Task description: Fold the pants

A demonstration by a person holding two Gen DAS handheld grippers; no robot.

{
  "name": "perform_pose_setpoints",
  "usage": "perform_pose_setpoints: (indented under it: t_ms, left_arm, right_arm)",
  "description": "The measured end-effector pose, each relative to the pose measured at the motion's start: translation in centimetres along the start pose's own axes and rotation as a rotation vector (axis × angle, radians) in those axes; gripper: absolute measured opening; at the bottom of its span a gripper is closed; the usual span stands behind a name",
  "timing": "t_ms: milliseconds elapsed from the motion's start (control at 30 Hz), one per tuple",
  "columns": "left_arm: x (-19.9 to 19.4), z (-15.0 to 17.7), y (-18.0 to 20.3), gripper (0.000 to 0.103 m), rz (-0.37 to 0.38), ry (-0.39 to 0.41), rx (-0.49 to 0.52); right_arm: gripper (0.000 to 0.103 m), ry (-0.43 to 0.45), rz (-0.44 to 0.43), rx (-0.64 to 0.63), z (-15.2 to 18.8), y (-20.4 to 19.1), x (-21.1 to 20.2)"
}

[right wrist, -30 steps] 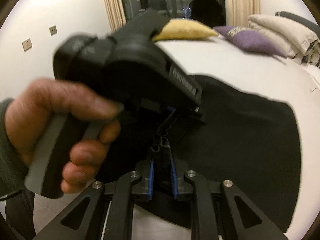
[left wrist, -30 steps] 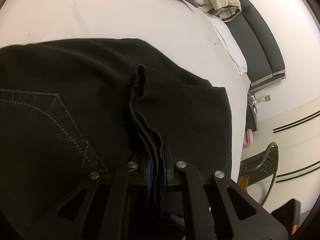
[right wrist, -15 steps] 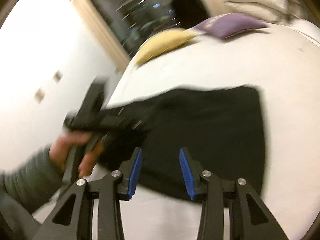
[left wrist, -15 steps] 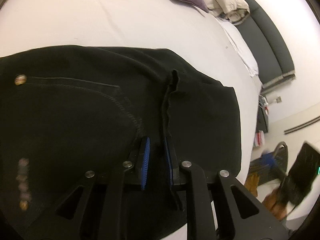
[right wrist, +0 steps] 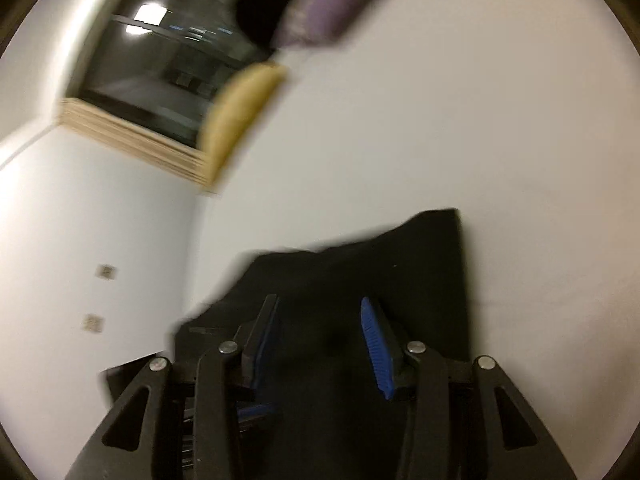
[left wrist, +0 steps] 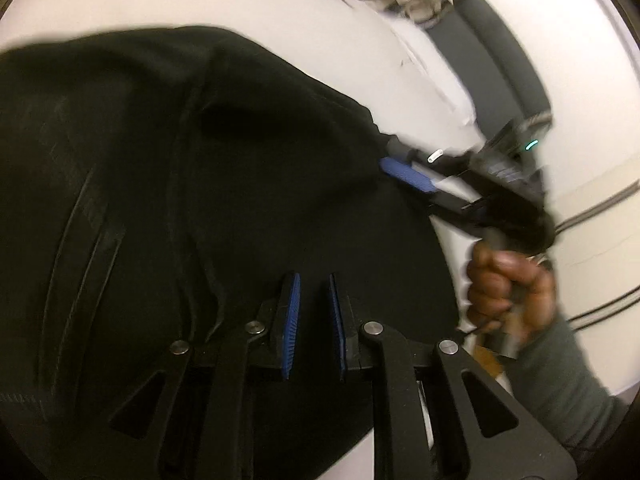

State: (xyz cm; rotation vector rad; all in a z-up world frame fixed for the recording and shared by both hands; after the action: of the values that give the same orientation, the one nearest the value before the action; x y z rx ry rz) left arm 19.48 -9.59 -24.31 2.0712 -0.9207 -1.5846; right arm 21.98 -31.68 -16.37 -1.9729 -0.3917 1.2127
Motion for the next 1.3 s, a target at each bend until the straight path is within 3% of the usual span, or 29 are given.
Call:
perform_pose_setpoints:
  t_ms: [33,167,300,400,433,467,500,533,567,600,667,733,900,967,1000,1100,1200,1267,1300]
  left_arm:
    - [-0.5,0.4,-0.5,0.014,0.018,0.005,-0.023]
    - [-1.1,1.6,-0.9,0.014,0.019,0.012,-0.013]
    - [-1.5,2.4,-1.0,0.014,0.02,0.024,-0.031]
    - [-1.9,4.0,-0.5,0.014,0.01,0.032,-0.031]
    - [-1.7,4.0,-0.3,0.014,0.01,0.035,-0.033]
    - [-1.9,4.5,-0.3,0.014,0.008,0.032,-0.033]
    - [-1.9,4.5,-0.6,0.014,0.011,0.034,-0.035]
    - [-2.1,4.7,-0.7,0.014,0.016,0.037,-0.037]
    - [-2.2,4.9,-0.8,0.014,0.023,0.039,-0.042]
    - [-2.3,4.9,-1.0,0.014,0.027,0.041,-0.046]
    - [-2.3,5.1,-1.1,0.014,0.03,0.046,-0.054]
    - [-2.0,5.2,-0.9,0.014,0.021,0.05,-0.051]
    - [-1.7,4.7,-0.8,0.014,0.028,0.054,-0.055]
    - [-1.7,4.8,-0.8,0.014,0.028,0.057,-0.052]
    - [-1.8,4.7,-0.7,0.014,0.027,0.06,-0.05]
    - [-1.7,4.8,-0.5,0.014,0.019,0.064,-0.042]
    - [-1.8,4.9,-0.6,0.014,0.033,0.078,-0.041]
    - [-2.0,5.0,-0.5,0.014,0.034,0.089,-0.037]
    - [-2.1,5.1,-0.5,0.014,0.033,0.096,-0.037]
  right_arm:
    - [0.012,0.009,-0.009,0.015,-0.1,0.5,-0.3]
    - [0.014,0.078,0.063,0.006,-0.1,-0.1,-3.6]
    - [0.049,0.043,-0.104,-0.135,4.4,-5.5,-5.8]
    - [0.053,-0.035,-0.148,-0.131,8.6,-4.9,-4.7]
    - [0.055,-0.069,-0.102,-0.098,10.1,-3.0,-3.9]
    - [0.049,-0.07,-0.07,-0.067,11.0,-0.9,-3.6]
    - [0.015,-0.036,-0.056,-0.043,11.2,0.3,-4.1]
    - [0.002,-0.033,-0.042,0.006,11.3,1.4,-4.7]
    - [0.002,-0.034,-0.048,0.064,11.1,2.0,-5.3]
    - [0.004,-0.027,-0.03,0.08,10.7,2.0,-6.1]
    - [0.017,0.028,0.024,-0.008,9.0,0.0,-7.7]
    - [0.045,0.053,-0.022,-0.05,7.4,-2.3,-8.2]
    - [0.058,0.041,-0.137,-0.129,1.4,-7.1,-3.0]
    - [0.07,0.034,-0.098,-0.08,0.0,-5.5,-0.2]
    - [0.073,0.012,-0.027,-0.027,-0.9,-3.3,1.7]
    - [0.036,0.021,0.002,0.067,-1.5,-0.6,1.5]
    - [0.042,0.066,-0.012,0.02,0.2,-2.7,-1.8]
    - [0.053,0.072,-0.137,-0.026,2.9,-4.9,-3.6]
    - [0.066,0.063,-0.173,-0.042,4.5,-5.3,-3.9]
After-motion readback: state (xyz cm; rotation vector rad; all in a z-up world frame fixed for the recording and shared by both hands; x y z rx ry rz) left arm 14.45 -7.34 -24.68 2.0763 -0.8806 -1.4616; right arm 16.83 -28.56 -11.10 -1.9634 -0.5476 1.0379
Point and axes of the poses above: each gripper's, at about its wrist camera, not at the fingertips, and x roughly the way its jaws point, y to its right, z to its underside, the point moved 5 cm from there along x, roughly the way its jaws point
